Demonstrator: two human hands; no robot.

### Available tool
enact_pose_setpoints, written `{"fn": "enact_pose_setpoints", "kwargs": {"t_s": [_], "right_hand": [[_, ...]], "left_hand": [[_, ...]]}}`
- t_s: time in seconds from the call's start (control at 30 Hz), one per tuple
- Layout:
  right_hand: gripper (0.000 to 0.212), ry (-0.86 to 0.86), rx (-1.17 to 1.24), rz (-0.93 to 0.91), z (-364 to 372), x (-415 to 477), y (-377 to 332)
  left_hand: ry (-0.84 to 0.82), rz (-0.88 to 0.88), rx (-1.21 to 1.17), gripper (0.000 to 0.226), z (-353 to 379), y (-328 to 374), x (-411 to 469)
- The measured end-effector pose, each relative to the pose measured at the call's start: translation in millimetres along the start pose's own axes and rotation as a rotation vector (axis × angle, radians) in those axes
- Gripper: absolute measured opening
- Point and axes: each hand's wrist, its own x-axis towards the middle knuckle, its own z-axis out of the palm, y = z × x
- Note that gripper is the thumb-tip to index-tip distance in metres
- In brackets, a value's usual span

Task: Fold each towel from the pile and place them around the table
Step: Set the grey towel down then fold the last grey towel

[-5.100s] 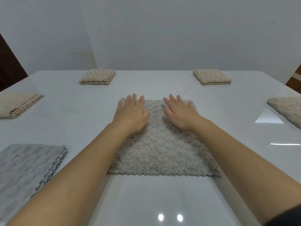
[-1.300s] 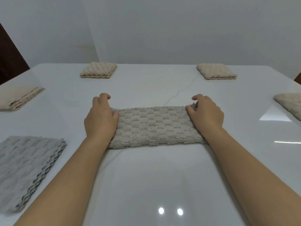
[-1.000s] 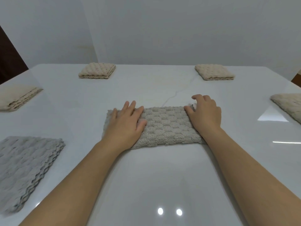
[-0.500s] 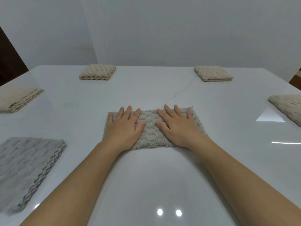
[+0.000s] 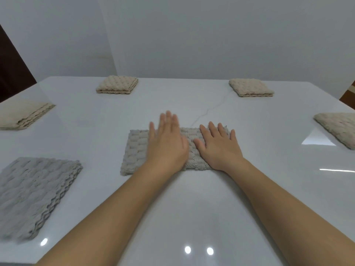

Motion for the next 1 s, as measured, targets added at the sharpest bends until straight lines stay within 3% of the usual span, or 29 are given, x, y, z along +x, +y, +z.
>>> {"fn": "enact_pose_setpoints", "kwargs": {"t_s": [0.17, 0.57, 0.83, 1.0], "right_hand": [[0.064, -0.001, 0.012, 0.004, 0, 0, 1], [0.064, 0.002, 0.025, 0.004, -2, 1, 2], [0.063, -0.041, 0.0, 0.056, -19, 0, -13], [0.06, 0.054, 0.043, -0.165, -24, -7, -80]], "left_hand": [[-0.181, 0.008, -0.009, 0.061, 20, 11, 1], [-0.178, -0.177, 0.019, 0.064, 4, -77, -12], [-0.153, -0.198, 0.026, 0.063, 4, -80, -15], [-0.158, -0.195, 0.015, 0.063, 4, -81, -16]]}}
